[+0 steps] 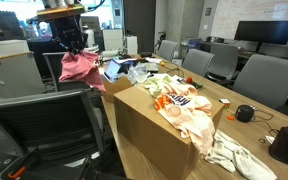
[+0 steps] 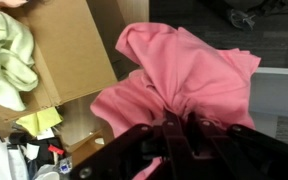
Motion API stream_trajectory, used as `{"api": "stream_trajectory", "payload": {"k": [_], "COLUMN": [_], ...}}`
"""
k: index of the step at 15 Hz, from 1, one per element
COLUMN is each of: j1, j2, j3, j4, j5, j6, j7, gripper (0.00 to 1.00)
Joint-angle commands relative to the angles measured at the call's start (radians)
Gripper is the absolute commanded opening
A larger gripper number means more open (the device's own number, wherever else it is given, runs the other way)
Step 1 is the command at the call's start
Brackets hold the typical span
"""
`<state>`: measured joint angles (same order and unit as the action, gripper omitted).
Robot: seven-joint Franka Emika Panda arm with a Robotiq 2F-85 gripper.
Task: Pick up two clothes from the box and put them on the chair.
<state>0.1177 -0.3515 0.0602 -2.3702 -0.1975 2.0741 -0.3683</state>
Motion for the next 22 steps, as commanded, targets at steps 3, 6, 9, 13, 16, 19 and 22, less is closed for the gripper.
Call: {"api": "stream_trajectory", "payload": {"k": [3, 6, 9, 13, 16, 19, 22], "j1": [0.097, 0.156, 0.205, 0.251, 0.258, 0.242, 0.223], "j2": [-0.163, -0.188, -0.193, -0.178, -0.157, -0.133, -0.096], "j3": [0.051, 0.089, 0.123, 0.168, 0.182, 0.18, 0.17], "j4": [-0.175, -0.199, -0.191, -0.166, -0.16, -0.165, -0.165], "j5": [0.028, 0.044, 0.057, 0.056, 0.046, 0.036, 0.033], "j6": [-0.041, -0.051, -0.062, -0.057, -0.049, -0.041, -0.028], "j7": [-0.005, 0.011, 0.026, 0.047, 0.061, 0.076, 0.086], "gripper": [0.03, 0.03, 0.03, 0.03, 0.03, 0.03, 0.03]}}
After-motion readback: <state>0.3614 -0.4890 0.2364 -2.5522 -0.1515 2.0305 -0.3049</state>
